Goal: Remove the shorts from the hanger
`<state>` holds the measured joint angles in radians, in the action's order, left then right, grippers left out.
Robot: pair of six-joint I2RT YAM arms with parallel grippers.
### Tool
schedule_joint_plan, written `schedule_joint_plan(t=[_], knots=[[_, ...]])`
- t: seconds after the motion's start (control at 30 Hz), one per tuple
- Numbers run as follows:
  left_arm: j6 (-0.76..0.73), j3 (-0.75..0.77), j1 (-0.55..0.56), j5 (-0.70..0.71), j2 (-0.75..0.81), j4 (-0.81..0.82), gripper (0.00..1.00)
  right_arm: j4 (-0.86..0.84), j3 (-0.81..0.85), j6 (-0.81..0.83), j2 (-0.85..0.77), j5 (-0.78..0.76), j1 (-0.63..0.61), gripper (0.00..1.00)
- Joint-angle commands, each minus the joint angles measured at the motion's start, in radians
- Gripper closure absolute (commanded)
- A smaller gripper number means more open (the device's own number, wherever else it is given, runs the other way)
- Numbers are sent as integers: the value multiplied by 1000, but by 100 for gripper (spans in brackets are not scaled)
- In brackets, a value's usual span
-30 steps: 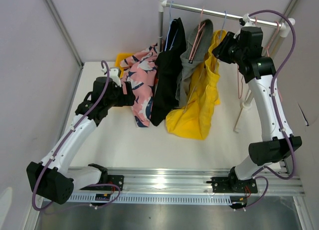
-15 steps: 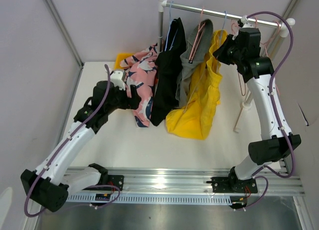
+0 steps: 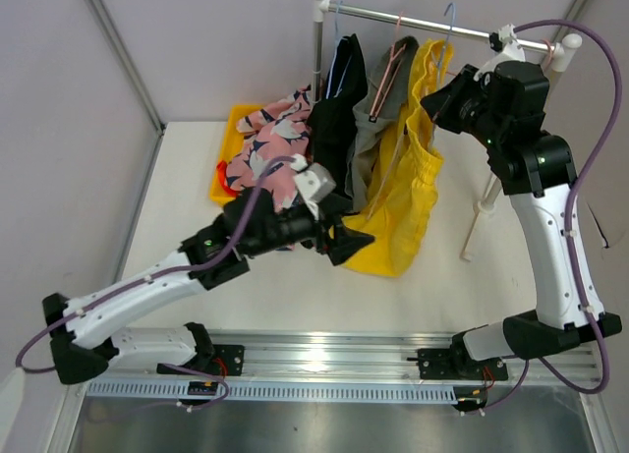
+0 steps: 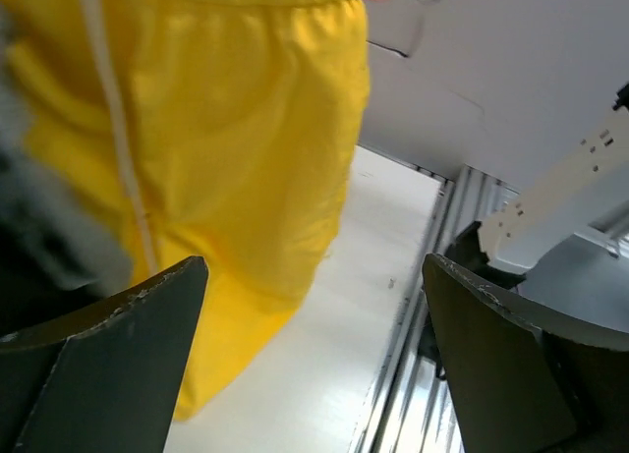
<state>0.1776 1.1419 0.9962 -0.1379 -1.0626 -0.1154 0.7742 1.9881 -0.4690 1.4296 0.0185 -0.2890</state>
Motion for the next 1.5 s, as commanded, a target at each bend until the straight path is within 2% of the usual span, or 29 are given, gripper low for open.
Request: schedule_joint_plan(t=[0.0,0.3,0.47,0.57,0.6,0.67,0.7,0.73,0.77,0.87,1.0,1.1,1.17,1.23,1.3,1.4,1.43,1.47], knots=[[-29,48,91,-17,-111,152,2,-55,43,-36,-64,-58,-25,100],[-43,130,205,53,-319,255,1,-59,3,-66,-159,-86,-85,100],[-53,176,214,104,-382,290,1,-56,-35,-80,-207,-84,-87,100],[-55,202,214,121,-418,309,5,-64,-66,-88,-228,-91,-88,100],[-53,209,216,126,-428,310,16,-62,-71,-94,-236,-92,-87,100],[-50,217,214,133,-448,316,28,-62,-83,-95,-242,-91,-87,100],[-49,217,216,133,-451,319,46,-62,-84,-97,-250,-92,-87,100],[-46,210,217,132,-451,333,57,-62,-89,-99,-251,-91,-88,100],[-40,184,219,133,-448,341,72,-62,-91,-99,-253,-95,-87,100],[-26,136,228,171,-419,378,100,-64,-91,-91,-251,-103,-87,100],[-16,24,265,201,-352,407,100,-59,-55,-76,-232,-124,-82,100],[-7,-68,356,259,-274,425,100,-35,9,-57,-195,-131,-64,100],[3,-174,458,308,-235,444,100,-13,47,-51,-163,-105,-27,100],[43,-270,554,362,-200,479,100,11,99,-53,-143,-83,5,100],[103,-319,594,391,-200,506,100,26,113,-57,-133,-68,11,100],[128,-321,599,405,-223,499,100,37,62,-94,-179,-42,11,100],[108,-297,593,453,-252,469,100,48,40,-108,-198,-35,10,100],[86,-201,587,480,-267,438,100,54,-15,-124,-221,-29,8,100]])
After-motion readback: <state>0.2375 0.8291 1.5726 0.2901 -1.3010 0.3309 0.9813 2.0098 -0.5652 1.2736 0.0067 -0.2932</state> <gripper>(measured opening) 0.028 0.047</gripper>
